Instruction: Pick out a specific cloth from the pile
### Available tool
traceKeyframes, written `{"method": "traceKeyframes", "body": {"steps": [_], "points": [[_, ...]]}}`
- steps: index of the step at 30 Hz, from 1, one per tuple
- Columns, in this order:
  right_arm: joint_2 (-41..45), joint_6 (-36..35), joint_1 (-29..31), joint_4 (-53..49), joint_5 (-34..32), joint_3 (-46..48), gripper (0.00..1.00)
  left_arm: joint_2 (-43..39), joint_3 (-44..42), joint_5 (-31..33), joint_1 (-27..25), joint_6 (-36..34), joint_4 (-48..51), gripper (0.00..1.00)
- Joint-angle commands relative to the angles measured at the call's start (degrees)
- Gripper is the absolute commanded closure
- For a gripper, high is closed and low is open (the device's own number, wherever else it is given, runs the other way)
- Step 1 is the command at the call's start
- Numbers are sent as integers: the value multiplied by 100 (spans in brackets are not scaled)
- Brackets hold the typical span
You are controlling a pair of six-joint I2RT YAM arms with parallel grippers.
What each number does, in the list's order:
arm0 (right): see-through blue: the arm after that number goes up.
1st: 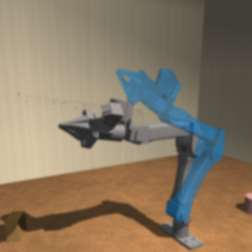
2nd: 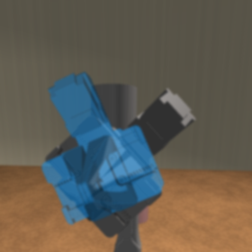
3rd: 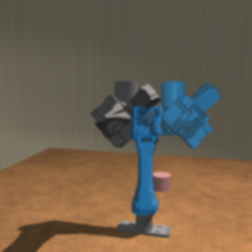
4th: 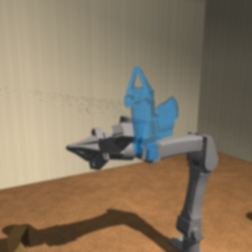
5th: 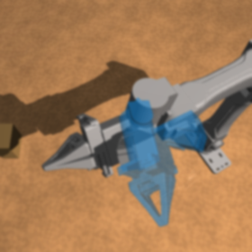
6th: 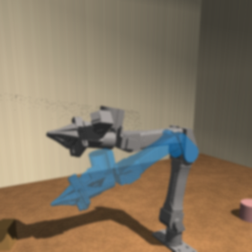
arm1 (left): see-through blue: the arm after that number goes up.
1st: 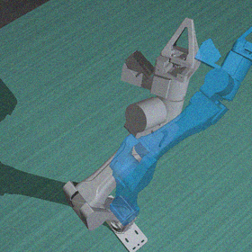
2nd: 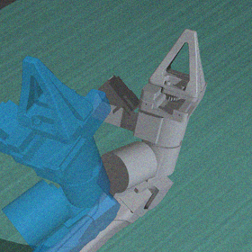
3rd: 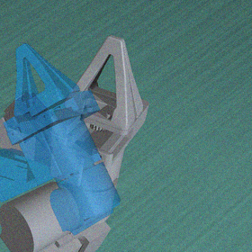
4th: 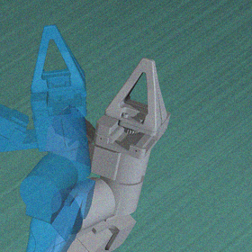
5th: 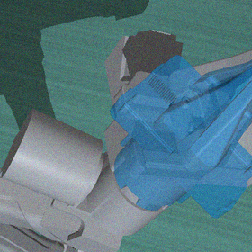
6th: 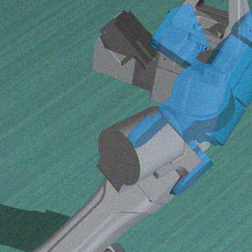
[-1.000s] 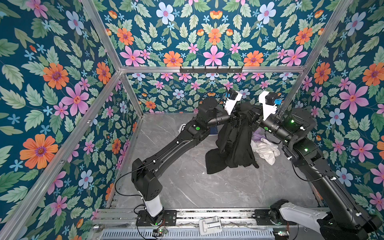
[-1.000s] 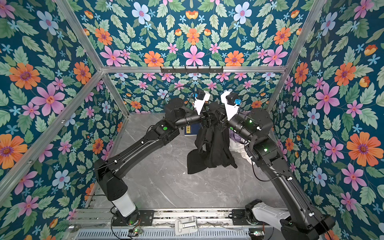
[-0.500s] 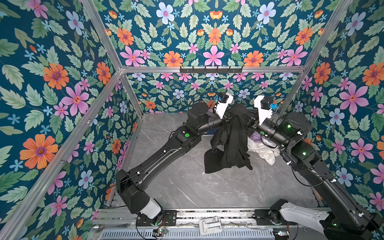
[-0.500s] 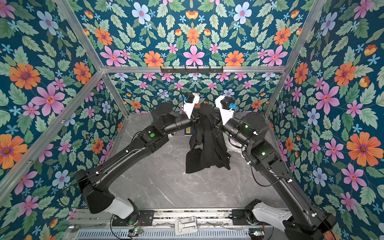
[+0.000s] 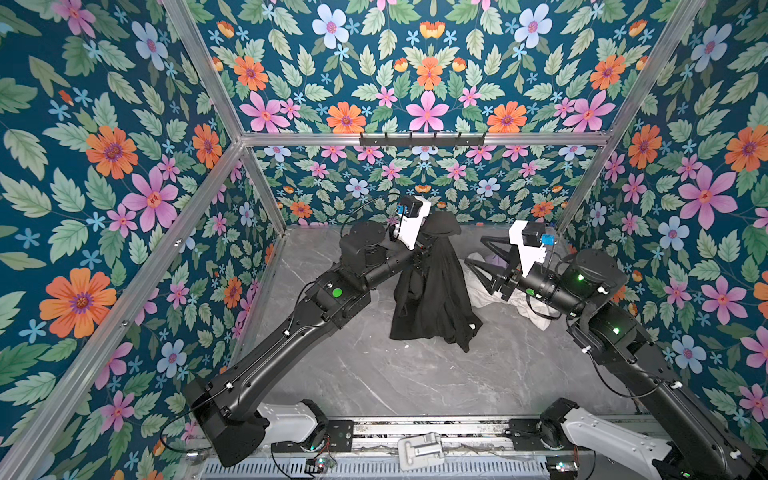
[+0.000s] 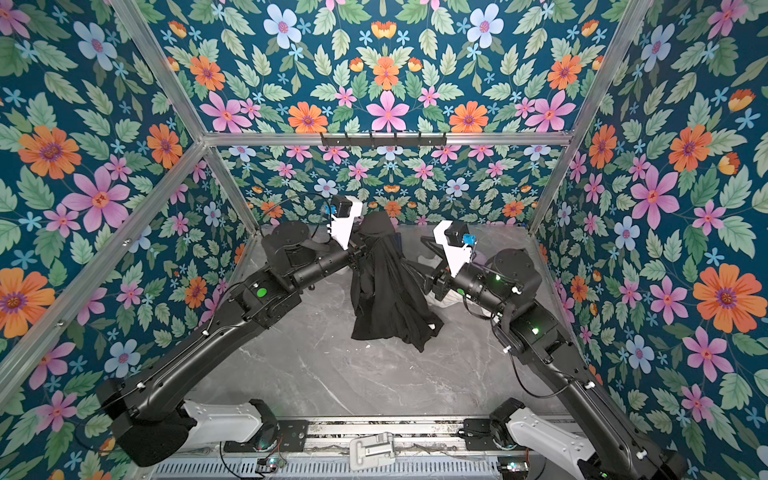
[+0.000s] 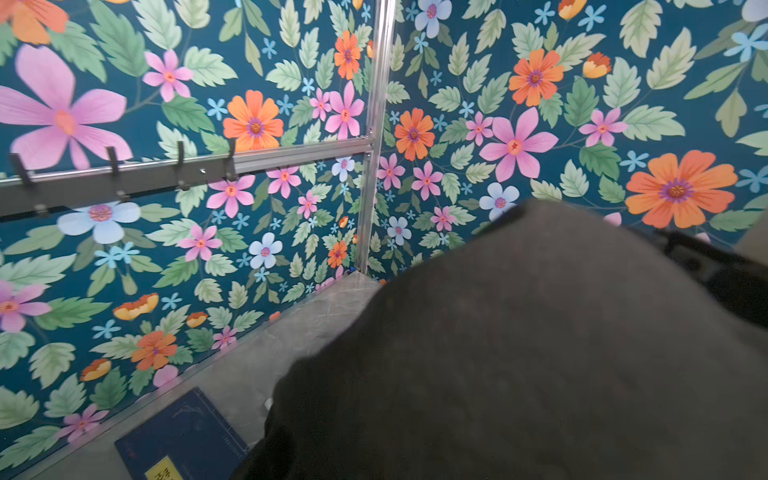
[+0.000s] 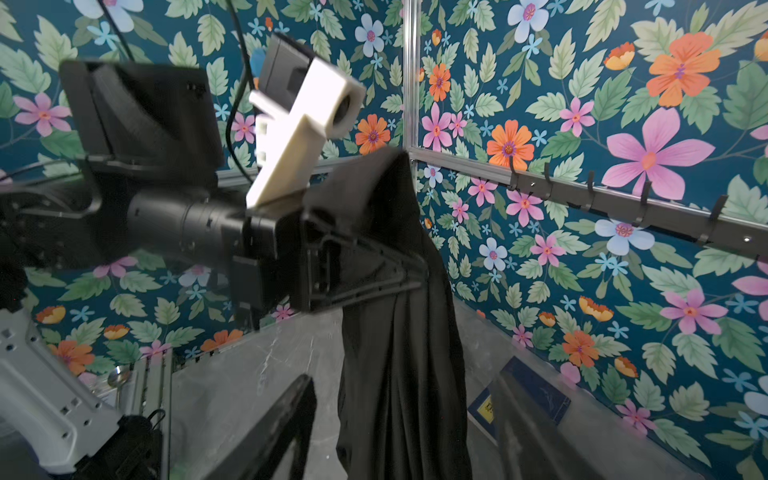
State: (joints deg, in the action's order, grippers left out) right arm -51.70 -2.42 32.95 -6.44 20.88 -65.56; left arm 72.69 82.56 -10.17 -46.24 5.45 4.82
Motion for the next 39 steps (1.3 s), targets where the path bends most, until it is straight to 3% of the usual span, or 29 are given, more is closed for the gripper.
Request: {"method": "traceKeyframes", "body": {"steps": [1, 6, 12, 16, 24, 27, 39], "points": [[365, -242, 1, -123, 153, 503, 24, -202, -42, 296, 28, -172, 123, 100], [805, 218, 1, -894, 132, 990, 21, -548, -319, 500, 69, -138, 397, 100], [1009, 1870, 1, -1379, -31, 1644, 24, -1121, -1140, 789, 86, 183, 579, 100], [888, 2549, 1, -1373, -14, 2041, 27, -1447, -1730, 1127, 124, 339, 813, 100], [-15, 2681, 16, -1269, 190, 2228, 28, -1797, -2380, 1491, 230, 575, 1020, 100], [-350, 2510, 221, -1120, -146, 2323, 28, -1739, -2649, 1476, 339, 655, 889, 100], [-1656, 2695, 387, 8, -744, 2653, 9, -1362, -2909, 1029, 748, 900, 528, 100]]}}
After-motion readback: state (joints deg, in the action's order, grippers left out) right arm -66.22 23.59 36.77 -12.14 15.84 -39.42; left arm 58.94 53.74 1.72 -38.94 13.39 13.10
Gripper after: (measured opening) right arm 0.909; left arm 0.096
